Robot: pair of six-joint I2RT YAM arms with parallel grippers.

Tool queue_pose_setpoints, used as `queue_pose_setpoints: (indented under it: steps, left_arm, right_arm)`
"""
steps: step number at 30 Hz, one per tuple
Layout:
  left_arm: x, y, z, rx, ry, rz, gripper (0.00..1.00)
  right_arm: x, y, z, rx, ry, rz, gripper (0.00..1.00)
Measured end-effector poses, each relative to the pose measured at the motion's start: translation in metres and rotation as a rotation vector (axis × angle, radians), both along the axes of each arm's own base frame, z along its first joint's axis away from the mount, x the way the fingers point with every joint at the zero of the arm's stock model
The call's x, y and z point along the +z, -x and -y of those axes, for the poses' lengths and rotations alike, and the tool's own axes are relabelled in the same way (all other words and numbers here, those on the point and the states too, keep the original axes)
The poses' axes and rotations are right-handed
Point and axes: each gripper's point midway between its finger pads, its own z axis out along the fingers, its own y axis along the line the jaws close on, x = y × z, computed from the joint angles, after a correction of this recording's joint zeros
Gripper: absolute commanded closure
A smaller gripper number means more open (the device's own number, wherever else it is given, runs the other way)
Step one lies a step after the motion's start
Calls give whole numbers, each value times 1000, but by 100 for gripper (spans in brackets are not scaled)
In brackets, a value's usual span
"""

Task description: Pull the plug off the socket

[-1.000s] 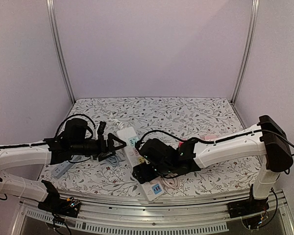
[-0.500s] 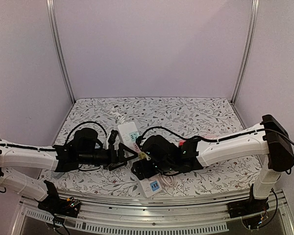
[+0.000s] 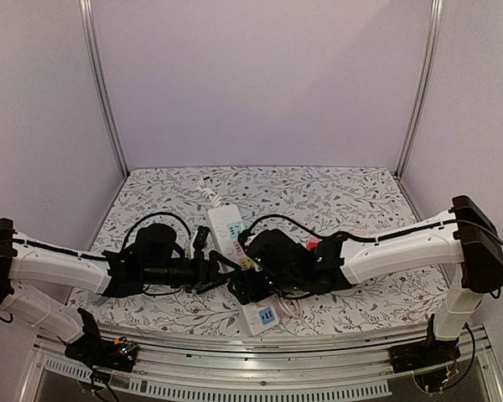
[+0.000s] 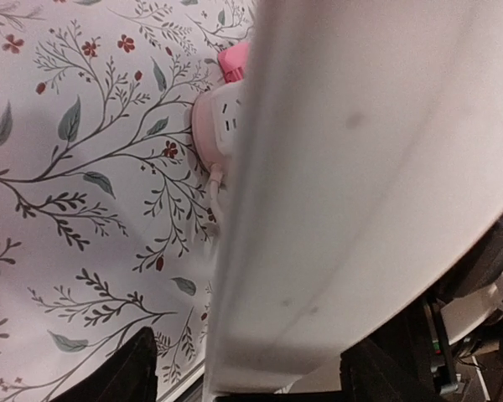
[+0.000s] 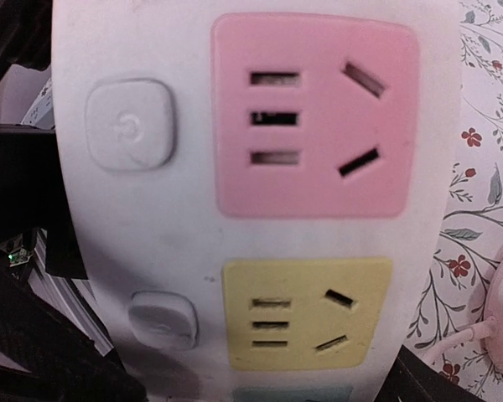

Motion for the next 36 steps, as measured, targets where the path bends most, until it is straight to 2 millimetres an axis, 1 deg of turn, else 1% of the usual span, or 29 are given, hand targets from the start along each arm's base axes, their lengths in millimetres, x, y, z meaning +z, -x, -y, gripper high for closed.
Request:
queue_pose_setpoints:
  steps: [3, 8, 11, 13, 16, 20, 24, 26, 31, 33, 36]
  left_arm:
    - [-4, -1, -1, 11, -12, -6, 25]
    - [-3, -4, -2, 31, -13, -2, 22]
    - [-1, -3, -2, 29, -11, 3, 23]
    - [-1, -3, -2, 25, -13, 8, 25]
    - [1, -2, -1, 22, -6, 10, 32]
    - [9, -3, 3, 17, 22, 9, 46]
    - [21, -4, 7, 17, 60, 21, 56]
    - [24, -4, 7, 19, 66, 28, 62]
    - [22, -7, 6, 23, 44, 69, 76]
    - [16, -10, 2, 46, 19, 63, 81]
    - [14, -9, 1, 48, 10, 55, 86]
  right_arm:
    - [2, 1, 2, -1, -8, 1, 42]
    - [15, 6, 0, 28, -51, 4, 42]
    - [18, 9, -2, 45, -68, -6, 42]
    - [18, 12, -4, 58, -80, -14, 42]
    - [19, 13, -6, 65, -89, -21, 42]
    - [20, 11, -7, 58, -102, -22, 42]
    - [24, 8, -10, 46, -127, -23, 40]
    - [25, 7, -10, 39, -135, -25, 38]
    - [24, 4, -9, 11, -146, -53, 29]
    - [24, 3, -8, -2, -150, -64, 24]
    - [22, 4, -8, -3, -151, -71, 15]
